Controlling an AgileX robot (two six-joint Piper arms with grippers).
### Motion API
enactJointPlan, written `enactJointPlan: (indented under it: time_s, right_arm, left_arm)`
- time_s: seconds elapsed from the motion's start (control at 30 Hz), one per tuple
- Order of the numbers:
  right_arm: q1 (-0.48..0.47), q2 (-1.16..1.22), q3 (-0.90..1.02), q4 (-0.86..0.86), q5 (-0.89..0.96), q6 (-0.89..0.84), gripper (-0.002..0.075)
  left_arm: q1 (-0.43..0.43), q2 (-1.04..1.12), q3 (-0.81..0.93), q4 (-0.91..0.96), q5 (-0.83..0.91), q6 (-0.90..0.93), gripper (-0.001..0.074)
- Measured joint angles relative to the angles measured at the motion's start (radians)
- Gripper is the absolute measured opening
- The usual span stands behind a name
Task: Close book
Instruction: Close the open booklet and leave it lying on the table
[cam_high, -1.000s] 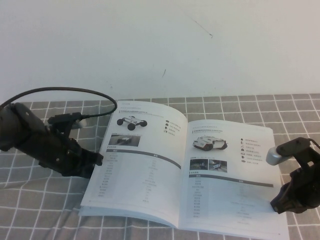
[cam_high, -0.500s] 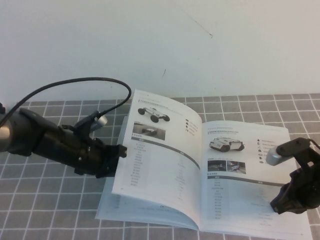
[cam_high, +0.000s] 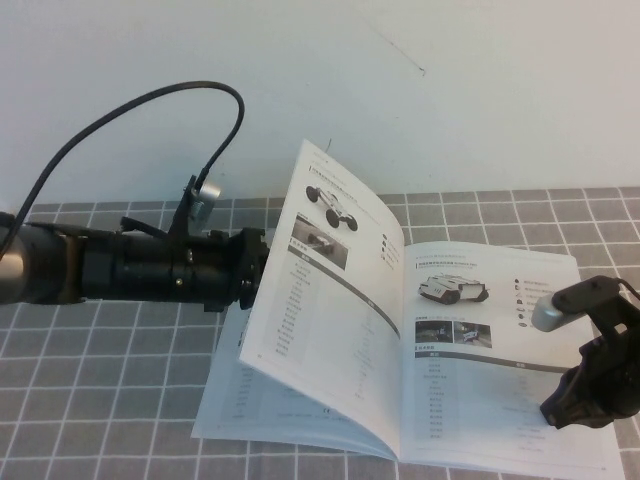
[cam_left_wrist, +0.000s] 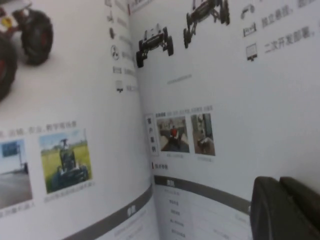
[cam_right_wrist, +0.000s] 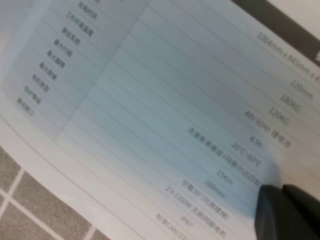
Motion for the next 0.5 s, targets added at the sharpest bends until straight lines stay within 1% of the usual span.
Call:
enactJointPlan:
  time_s: [0.1,0.17,0.23,0.33,0.5]
  right_arm:
    - [0.0,0.0,0.0,0.0,0.0,0.0,-0.0003]
    - [0.0,0.0,0.0,0.0,0.0,0.0,-0.0003]
    - [0.0,0.0,0.0,0.0,0.0,0.0,-0.0003]
    - [0.0,0.0,0.0,0.0,0.005,0.0,-0.0003]
    - [0.0,0.0,0.0,0.0,0.02,0.0,-0.0003]
  left_arm:
    - [-0.008,-0.004,0.0,0.015,-0.033,0.014,-0.0004]
    - [-0.01,-0.014,0.0,0.078,-0.099,0.0,-0.0004]
    - [-0.01,-0.033,0.0,0.19,-0.207,-0.053,-0.0004]
    - [-0.01,-0.051,0.0,0.386,-0.36,-0.177,-0.0004]
    - [-0.01,-0.053,0.002,0.618,-0.487,-0.321,-0.0004]
